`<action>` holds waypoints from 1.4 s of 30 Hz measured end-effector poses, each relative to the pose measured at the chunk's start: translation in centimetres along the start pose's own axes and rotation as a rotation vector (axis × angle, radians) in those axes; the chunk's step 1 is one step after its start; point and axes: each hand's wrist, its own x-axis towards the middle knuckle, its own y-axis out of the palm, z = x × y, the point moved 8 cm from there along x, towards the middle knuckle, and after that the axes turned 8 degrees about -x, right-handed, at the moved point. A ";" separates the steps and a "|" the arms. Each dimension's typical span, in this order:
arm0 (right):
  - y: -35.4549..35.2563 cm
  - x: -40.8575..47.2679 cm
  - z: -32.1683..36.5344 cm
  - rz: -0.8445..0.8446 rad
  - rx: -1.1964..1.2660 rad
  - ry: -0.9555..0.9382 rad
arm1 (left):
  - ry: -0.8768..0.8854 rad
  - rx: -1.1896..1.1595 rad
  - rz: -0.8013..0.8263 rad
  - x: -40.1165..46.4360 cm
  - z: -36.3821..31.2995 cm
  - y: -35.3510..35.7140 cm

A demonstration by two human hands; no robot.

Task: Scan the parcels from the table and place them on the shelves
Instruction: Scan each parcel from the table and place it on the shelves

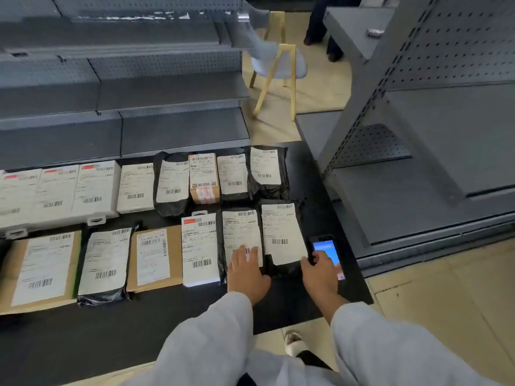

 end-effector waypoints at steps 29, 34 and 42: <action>-2.9 6.3 -7.5 0.354 0.058 -0.291 | -0.381 -0.678 -0.238 -6.2 -3.2 5.6; -4.6 9.7 -8.0 0.205 -0.015 -0.207 | -0.410 -0.709 -0.258 -6.6 -3.4 5.6; -2.2 9.7 -6.9 0.201 -0.343 -0.165 | -0.461 -0.600 -0.171 -7.6 -1.8 6.9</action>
